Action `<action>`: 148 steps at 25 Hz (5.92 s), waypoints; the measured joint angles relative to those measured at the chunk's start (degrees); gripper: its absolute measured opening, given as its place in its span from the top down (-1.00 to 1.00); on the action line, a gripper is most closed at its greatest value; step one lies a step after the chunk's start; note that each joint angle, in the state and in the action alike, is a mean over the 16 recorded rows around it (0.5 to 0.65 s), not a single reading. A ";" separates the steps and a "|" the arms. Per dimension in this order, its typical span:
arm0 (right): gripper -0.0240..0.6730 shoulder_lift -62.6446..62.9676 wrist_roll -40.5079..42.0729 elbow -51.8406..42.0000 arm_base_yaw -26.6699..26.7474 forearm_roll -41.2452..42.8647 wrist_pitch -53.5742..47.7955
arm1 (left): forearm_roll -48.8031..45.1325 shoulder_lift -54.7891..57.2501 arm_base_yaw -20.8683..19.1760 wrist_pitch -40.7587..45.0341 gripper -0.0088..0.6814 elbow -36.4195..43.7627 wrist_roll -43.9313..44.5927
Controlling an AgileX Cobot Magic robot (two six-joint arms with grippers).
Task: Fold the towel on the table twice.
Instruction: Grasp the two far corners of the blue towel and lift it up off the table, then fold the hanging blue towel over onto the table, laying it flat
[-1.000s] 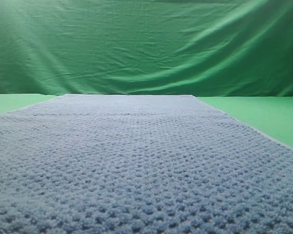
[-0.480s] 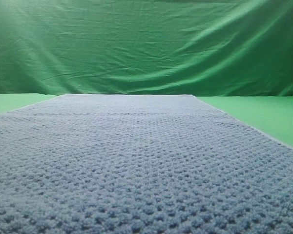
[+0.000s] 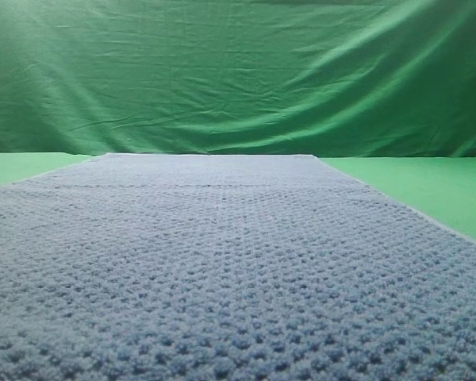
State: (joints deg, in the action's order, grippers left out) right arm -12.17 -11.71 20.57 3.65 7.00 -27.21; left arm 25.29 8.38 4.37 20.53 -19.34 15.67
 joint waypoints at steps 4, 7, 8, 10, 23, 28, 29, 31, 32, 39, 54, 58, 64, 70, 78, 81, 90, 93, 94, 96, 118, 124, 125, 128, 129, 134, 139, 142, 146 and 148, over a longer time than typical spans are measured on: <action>0.93 -4.20 0.78 3.20 0.13 -1.53 -2.21 | 0.64 1.80 0.00 1.37 0.97 -1.66 0.36; 0.93 -6.81 2.03 5.52 0.30 -2.78 -3.35 | 0.30 2.64 0.00 2.69 0.97 -3.00 0.09; 0.93 -7.68 2.55 6.46 0.37 -3.20 -3.92 | -0.17 3.05 0.00 3.33 0.97 -3.65 -0.28; 0.93 -9.65 3.68 8.64 0.56 -4.01 -5.49 | -1.59 4.22 0.00 5.01 0.97 -5.24 -1.49; 0.93 -33.61 9.97 29.01 7.39 -4.83 -22.13 | -15.54 25.59 1.10 23.57 0.97 -21.90 -13.89; 0.93 -45.05 10.44 34.40 11.64 -4.31 -24.23 | -18.09 37.76 1.78 27.67 0.97 -27.80 -16.04; 0.93 -47.33 10.49 35.32 12.44 -4.20 -24.28 | -18.32 40.23 1.91 27.98 0.97 -28.81 -16.22; 0.93 -51.86 10.54 37.18 13.93 -3.98 -24.17 | -18.70 45.13 2.08 28.12 0.97 -30.69 -16.50; 0.93 -54.15 10.53 38.11 14.62 -3.90 -24.05 | -18.89 47.54 2.13 27.99 0.97 -31.57 -16.62; 0.93 -70.21 10.30 45.78 18.15 -3.69 -22.68 | -20.75 63.58 2.18 24.48 0.97 -37.09 -16.71; -0.05 -98.16 9.99 62.59 19.99 -4.67 -19.87 | -22.69 89.90 2.18 16.92 0.29 -49.16 -15.73; -0.50 -101.45 9.65 64.43 20.00 -5.31 -19.29 | -22.25 93.70 2.18 15.96 -0.18 -50.44 -15.69; -0.90 -104.16 8.97 65.22 20.00 -6.15 -18.17 | -21.54 97.31 2.18 14.46 -0.77 -50.94 -15.71; -0.92 -106.16 8.33 65.40 20.00 -6.43 -17.21 | -21.10 99.82 2.18 12.59 -0.89 -51.10 -15.75; -0.88 -107.89 8.08 65.76 20.00 -6.52 -16.39 | -21.14 102.38 2.23 10.94 -0.89 -51.81 -15.73; -0.78 -108.13 7.97 65.88 20.00 -6.53 -16.28 | -21.04 103.02 2.25 11.12 -0.82 -52.23 -15.69; 0.05 -108.27 7.50 66.08 20.05 -7.02 -16.53 | -18.95 104.53 2.24 13.76 -0.01 -53.61 -15.06; 0.38 -108.28 7.31 66.11 20.07 -7.19 -16.69 | -17.82 105.03 2.22 15.12 0.34 -54.31 -14.62; 0.47 -108.28 7.25 66.13 20.07 -7.20 -16.75 | -17.44 105.21 2.22 15.71 0.45 -54.67 -14.47; 0.65 -108.23 7.03 66.15 20.07 -7.08 -16.89 | -16.70 105.66 2.20 17.15 0.65 -55.66 -14.18; 0.93 -101.04 6.01 88.15 19.49 0.74 -20.11 | -11.17 104.01 2.27 35.11 0.97 -93.04 -13.26; 0.93 -100.75 7.95 99.12 19.31 1.60 -16.73 | -10.17 102.93 2.27 33.02 0.97 -103.22 -13.22; 0.93 -100.75 8.24 100.47 19.23 1.77 -16.28 | -10.15 102.90 2.27 32.77 0.97 -104.41 -13.22; 0.93 -100.76 8.96 103.61 18.86 2.31 -15.49 | -10.26 102.87 2.27 32.43 0.97 -107.09 -13.20; 0.93 -100.76 9.16 104.30 18.70 2.49 -15.42 | -10.34 102.86 2.27 32.48 0.97 -107.67 -13.21; 0.93 -100.78 9.74 105.45 17.81 3.26 -17.34 | -10.95 102.83 2.30 34.13 0.97 -108.92 -13.55; 0.93 -100.75 9.82 104.69 16.95 3.65 -22.38 | -11.85 102.71 2.55 37.03 0.97 -108.67 -14.11; 0.93 -100.34 9.83 104.12 16.64 3.67 -25.32 | -12.27 102.08 2.86 38.12 0.97 -107.42 -14.45; 0.93 -98.93 9.83 102.72 16.51 3.61 -28.30 | -12.67 100.06 3.30 37.84 0.97 -103.51 -14.86; 0.93 -97.81 9.83 101.41 16.50 3.53 -29.36 | -12.87 98.39 3.52 36.92 0.97 -100.38 -14.98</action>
State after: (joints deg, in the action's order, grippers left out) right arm -109.98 -1.88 121.98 20.15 10.53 -56.57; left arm 12.43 106.77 7.89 57.45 -119.72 0.70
